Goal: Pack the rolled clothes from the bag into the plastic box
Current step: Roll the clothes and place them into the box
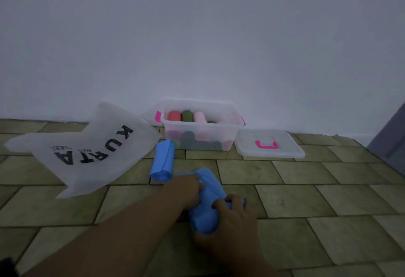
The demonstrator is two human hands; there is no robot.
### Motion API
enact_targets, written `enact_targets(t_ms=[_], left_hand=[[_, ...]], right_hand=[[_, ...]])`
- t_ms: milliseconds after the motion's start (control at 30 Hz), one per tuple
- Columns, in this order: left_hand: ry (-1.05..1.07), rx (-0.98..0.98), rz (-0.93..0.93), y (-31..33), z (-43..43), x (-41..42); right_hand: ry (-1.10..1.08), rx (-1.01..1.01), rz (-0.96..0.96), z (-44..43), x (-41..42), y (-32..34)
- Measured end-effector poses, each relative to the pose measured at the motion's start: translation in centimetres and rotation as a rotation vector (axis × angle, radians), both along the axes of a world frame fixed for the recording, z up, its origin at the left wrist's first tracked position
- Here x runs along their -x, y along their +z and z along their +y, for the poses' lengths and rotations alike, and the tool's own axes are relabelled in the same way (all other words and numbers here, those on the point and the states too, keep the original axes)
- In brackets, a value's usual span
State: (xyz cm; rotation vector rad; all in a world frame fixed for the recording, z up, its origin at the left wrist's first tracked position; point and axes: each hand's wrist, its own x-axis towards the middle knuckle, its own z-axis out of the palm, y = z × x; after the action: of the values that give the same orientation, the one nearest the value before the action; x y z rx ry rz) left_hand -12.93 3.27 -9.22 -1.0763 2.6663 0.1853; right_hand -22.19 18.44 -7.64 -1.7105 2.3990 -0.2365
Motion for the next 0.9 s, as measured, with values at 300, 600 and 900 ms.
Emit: enact_targets(t_ms=[300, 600, 900], left_hand=[[0.000, -0.006, -0.027, -0.3, -0.5, 0.3], [0.093, -0.126, 0.214, 0.6, 0.8, -0.6], [0.235, -0.419, 0.658, 1.9, 6.8, -3.1]], right_hand=[[0.030, 0.006, 0.042, 0.4, 0.1, -1.0], [0.065, -0.088, 0.135, -0.6, 0.1, -0.6], [0.138, -0.192, 0.139, -0.8, 0.9, 0.5]])
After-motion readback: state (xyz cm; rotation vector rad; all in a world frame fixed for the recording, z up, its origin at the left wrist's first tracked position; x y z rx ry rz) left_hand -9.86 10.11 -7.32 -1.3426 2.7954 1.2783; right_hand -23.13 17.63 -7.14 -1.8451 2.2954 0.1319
